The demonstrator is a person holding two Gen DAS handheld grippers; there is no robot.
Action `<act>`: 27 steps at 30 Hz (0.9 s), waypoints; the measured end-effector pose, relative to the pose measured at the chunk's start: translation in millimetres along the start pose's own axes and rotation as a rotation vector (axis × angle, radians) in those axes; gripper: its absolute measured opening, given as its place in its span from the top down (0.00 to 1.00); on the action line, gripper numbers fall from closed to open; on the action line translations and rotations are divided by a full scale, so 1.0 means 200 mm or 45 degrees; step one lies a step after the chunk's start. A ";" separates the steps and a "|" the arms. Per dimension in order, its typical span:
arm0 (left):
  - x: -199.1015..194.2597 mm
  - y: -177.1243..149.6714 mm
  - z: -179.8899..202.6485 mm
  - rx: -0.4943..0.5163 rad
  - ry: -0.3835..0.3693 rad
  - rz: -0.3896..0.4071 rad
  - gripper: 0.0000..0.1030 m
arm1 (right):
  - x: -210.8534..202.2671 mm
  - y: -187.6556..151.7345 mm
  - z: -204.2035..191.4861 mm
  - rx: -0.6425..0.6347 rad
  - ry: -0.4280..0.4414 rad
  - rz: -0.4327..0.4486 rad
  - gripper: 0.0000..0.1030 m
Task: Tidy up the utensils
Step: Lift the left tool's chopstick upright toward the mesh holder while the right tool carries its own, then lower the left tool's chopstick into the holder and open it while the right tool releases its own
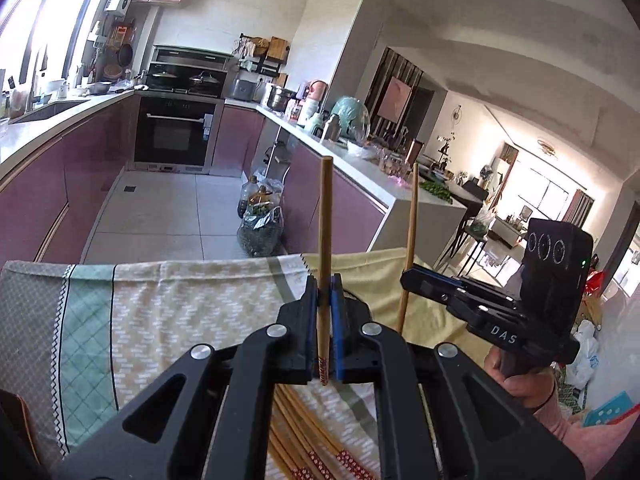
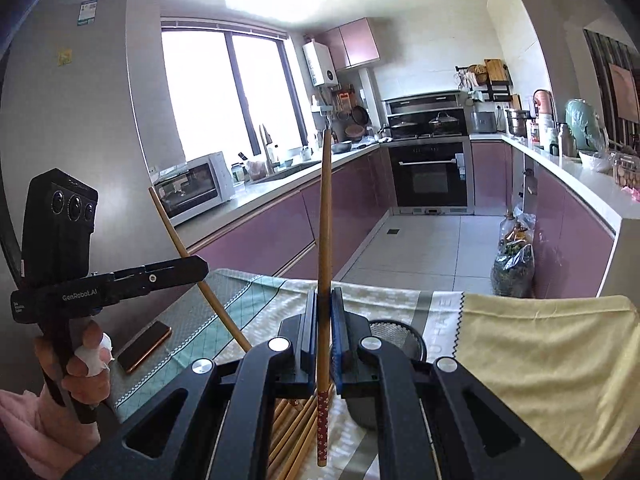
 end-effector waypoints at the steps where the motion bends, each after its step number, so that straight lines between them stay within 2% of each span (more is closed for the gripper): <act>1: 0.00 0.05 0.02 0.002 -0.007 0.020 0.93 | 0.02 0.03 0.02 0.008 -0.011 0.013 0.95; 7: 0.06 0.28 0.13 0.009 -0.033 0.092 0.93 | 0.08 0.19 0.14 0.025 -0.068 0.095 0.95; 11: 0.16 0.33 0.17 0.011 -0.028 0.072 0.93 | 0.14 0.23 0.20 0.015 -0.105 0.104 0.95; 14: 0.30 0.25 0.19 0.039 -0.009 -0.033 0.93 | 0.22 0.17 0.24 0.023 -0.117 0.019 0.95; 21: 0.63 -0.08 0.16 0.140 0.030 -0.313 0.93 | 0.37 -0.06 0.30 0.047 -0.135 -0.244 0.95; 27: 0.74 -0.14 0.08 0.168 0.080 -0.355 0.92 | 0.44 -0.12 0.35 0.090 -0.140 -0.329 0.94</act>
Point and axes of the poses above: each gripper's, at about its wrist camera, not at the fingertips, and x roughly the way its jaws point, z to its right, y to its top, the point moved 9 cm from there along x, roughly the way its jaws point, and after that the axes turned 5 degrees about y, right-handed, at the moved point
